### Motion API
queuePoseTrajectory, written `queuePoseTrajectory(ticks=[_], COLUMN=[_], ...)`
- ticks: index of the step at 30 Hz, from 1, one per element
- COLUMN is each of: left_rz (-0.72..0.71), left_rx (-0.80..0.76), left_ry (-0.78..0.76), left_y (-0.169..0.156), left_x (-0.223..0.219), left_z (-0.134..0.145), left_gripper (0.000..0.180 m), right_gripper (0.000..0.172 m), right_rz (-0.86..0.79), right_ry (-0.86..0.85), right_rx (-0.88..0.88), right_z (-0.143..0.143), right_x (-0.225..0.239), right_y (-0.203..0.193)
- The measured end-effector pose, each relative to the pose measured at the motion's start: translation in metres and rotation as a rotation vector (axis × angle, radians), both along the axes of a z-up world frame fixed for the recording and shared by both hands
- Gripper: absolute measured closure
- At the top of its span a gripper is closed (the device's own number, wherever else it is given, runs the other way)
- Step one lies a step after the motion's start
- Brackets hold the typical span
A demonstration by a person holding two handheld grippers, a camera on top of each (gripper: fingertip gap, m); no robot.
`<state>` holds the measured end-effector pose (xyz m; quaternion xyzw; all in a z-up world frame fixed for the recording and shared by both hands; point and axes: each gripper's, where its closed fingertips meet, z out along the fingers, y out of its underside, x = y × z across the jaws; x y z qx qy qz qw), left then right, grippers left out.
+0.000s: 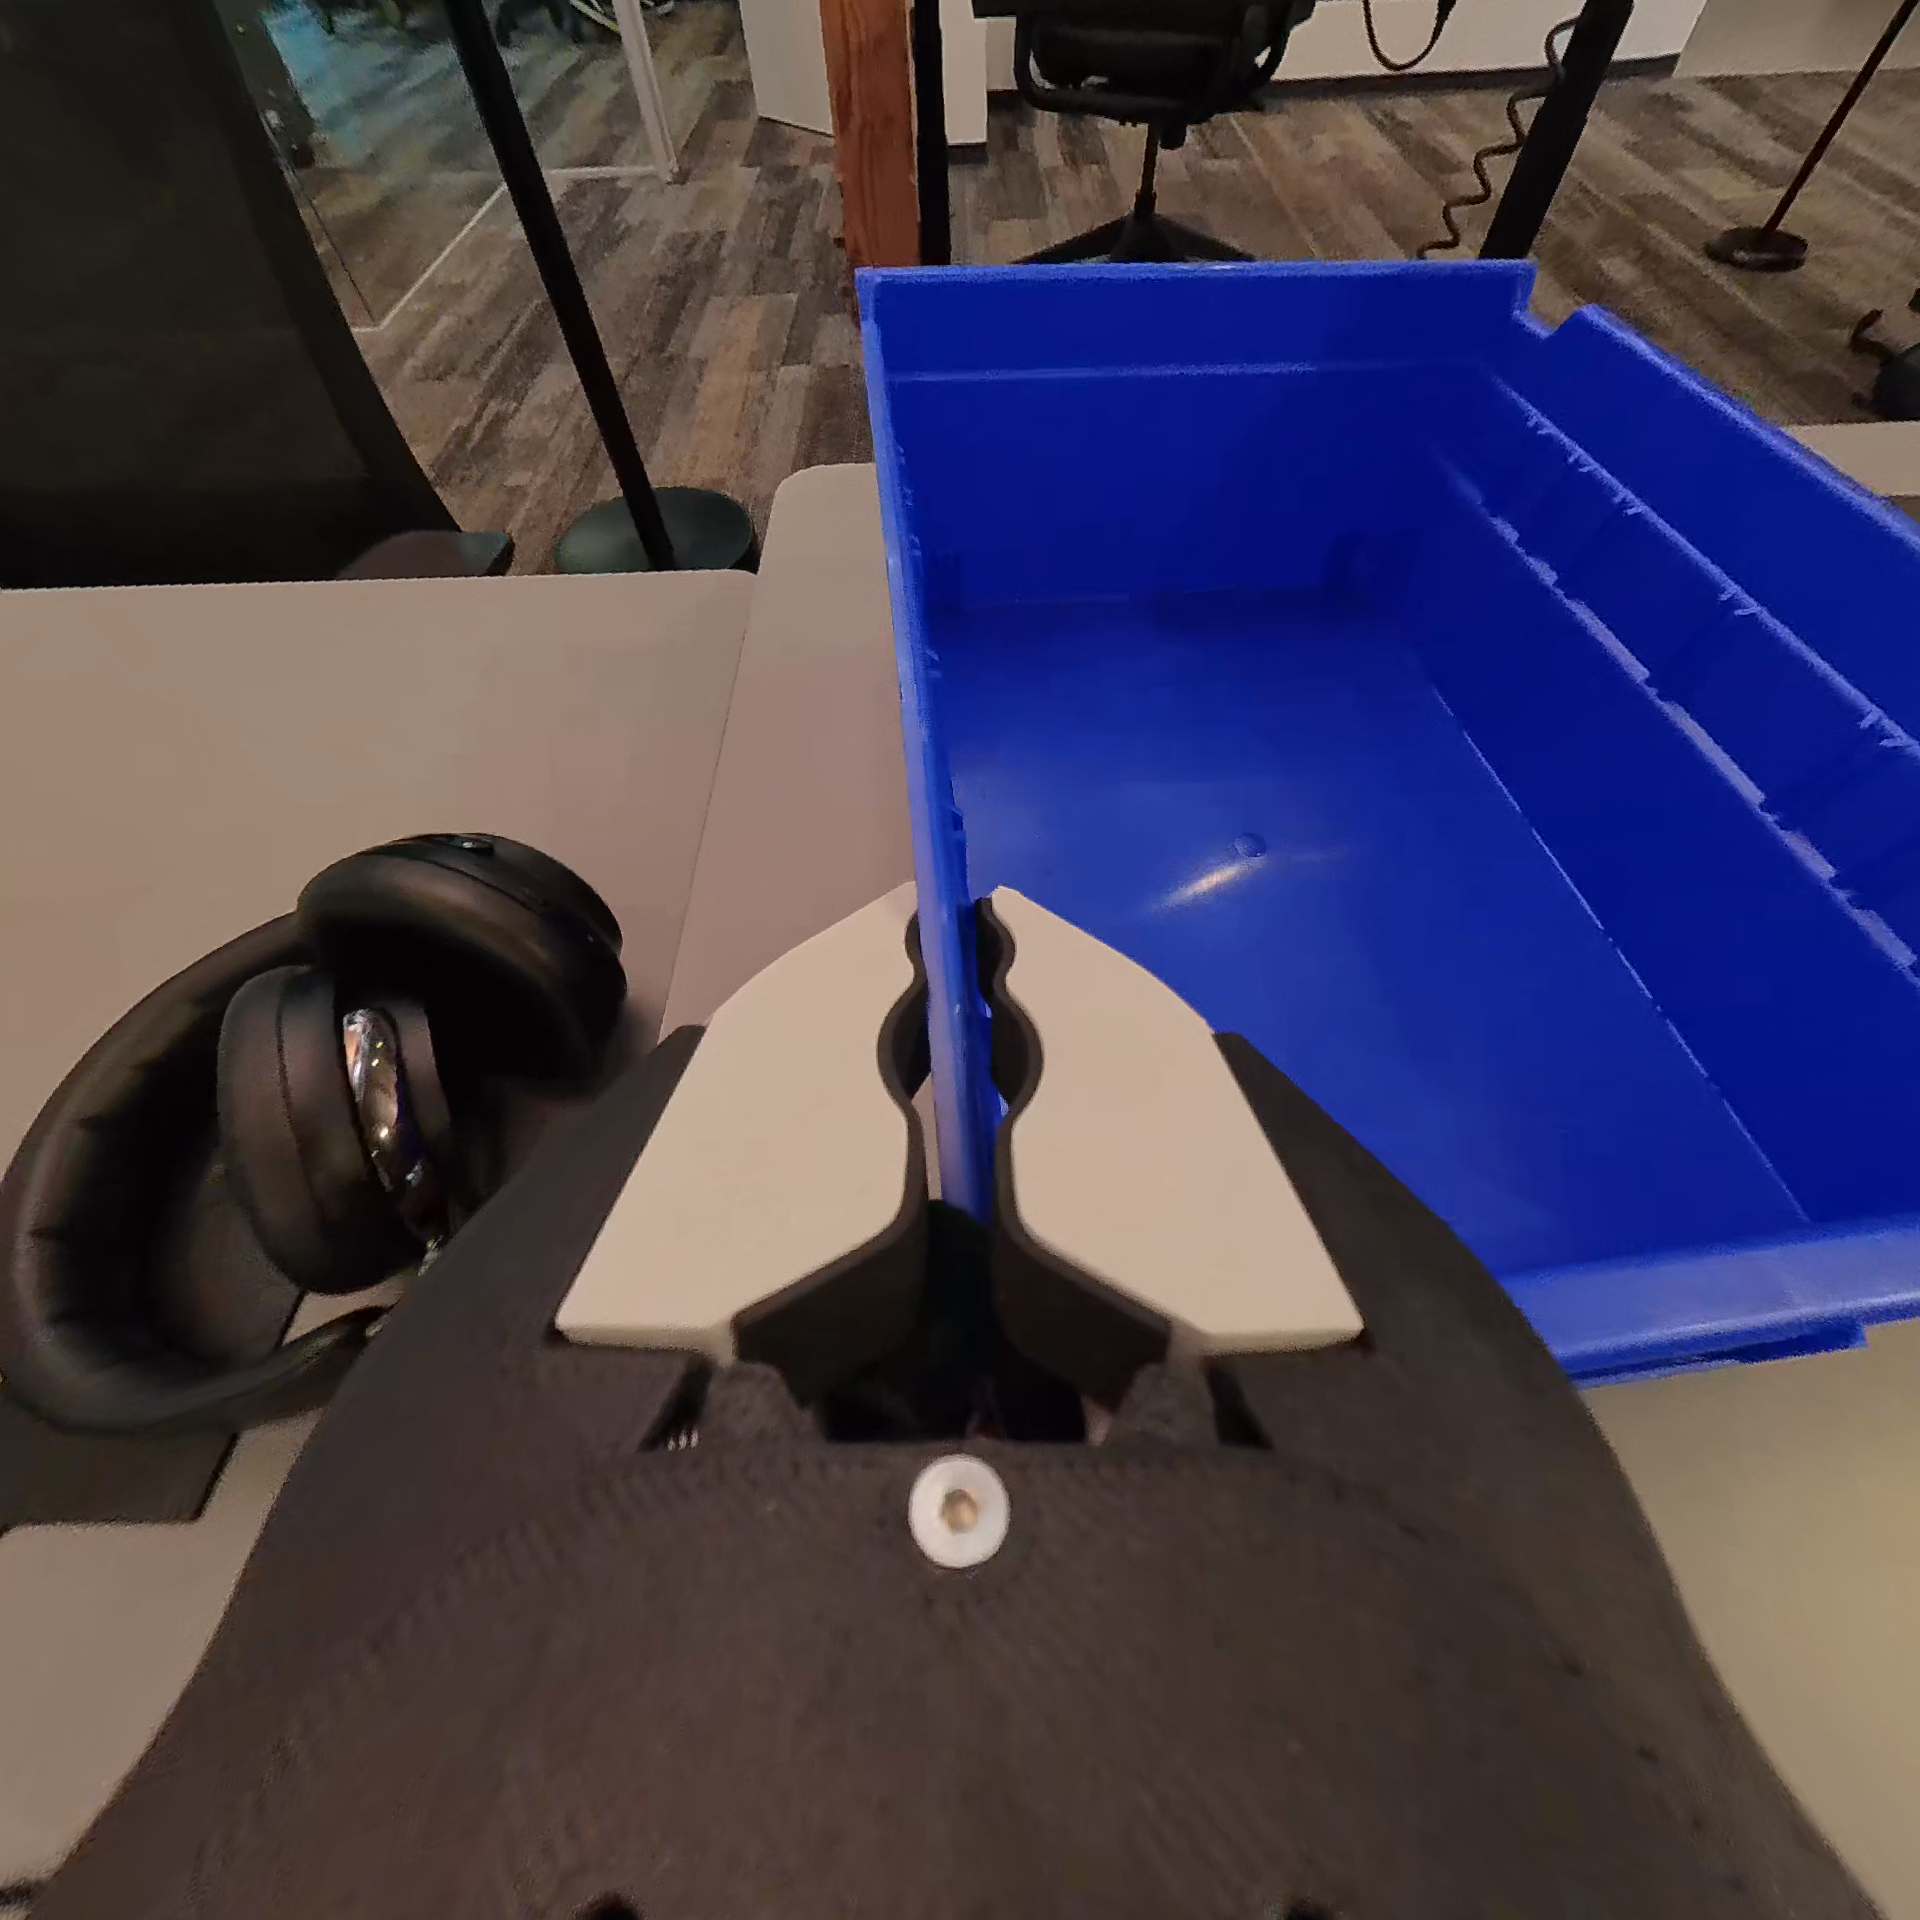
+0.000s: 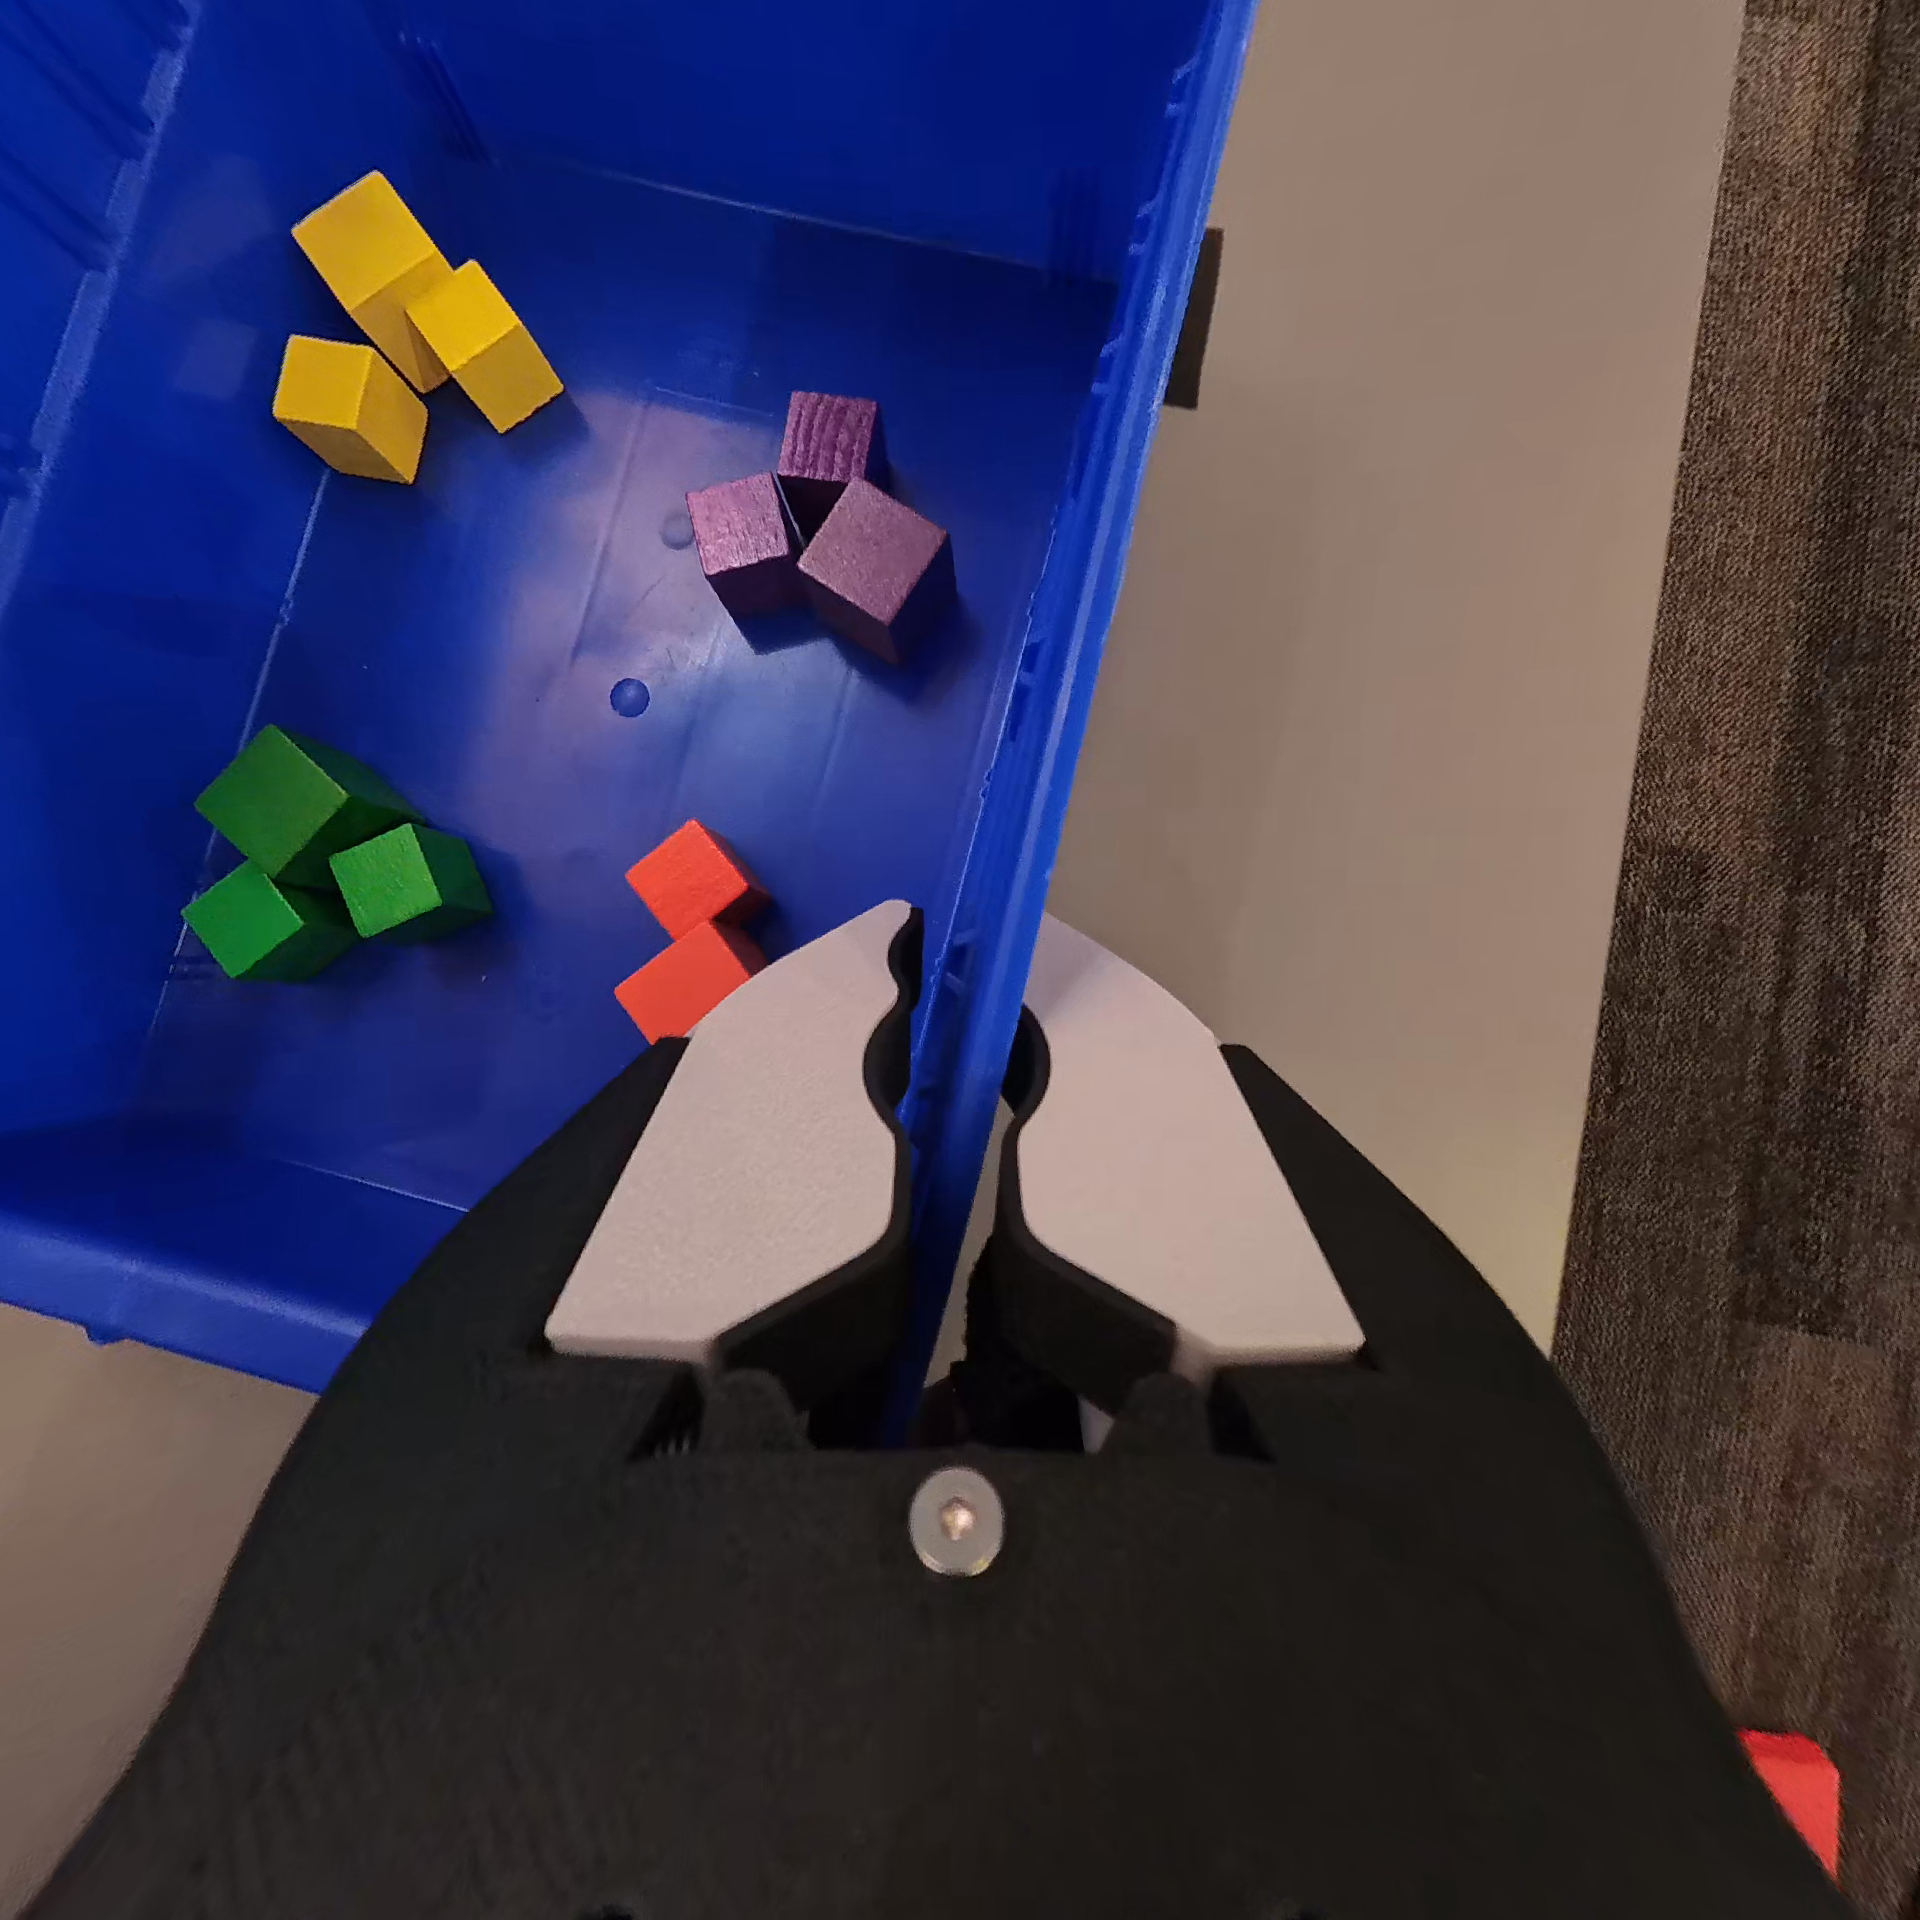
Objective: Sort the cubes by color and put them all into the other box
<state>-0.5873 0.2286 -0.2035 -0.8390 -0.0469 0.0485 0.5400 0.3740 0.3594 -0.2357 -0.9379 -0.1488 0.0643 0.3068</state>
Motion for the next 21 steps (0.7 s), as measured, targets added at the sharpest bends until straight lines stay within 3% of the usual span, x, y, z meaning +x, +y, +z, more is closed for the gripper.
queuePoseTrajectory(ticks=[21], left_rz=[-0.251], left_rx=[-0.109], left_ry=[-0.027], left_y=[-0.094], left_x=[0.055], left_z=[0.024], left_gripper=[0.176], right_gripper=[0.162], right_rz=[0.27], right_ry=[0.011], right_rx=[-0.09], right_z=[0.007], right_x=[-0.03], right_y=[-0.042])
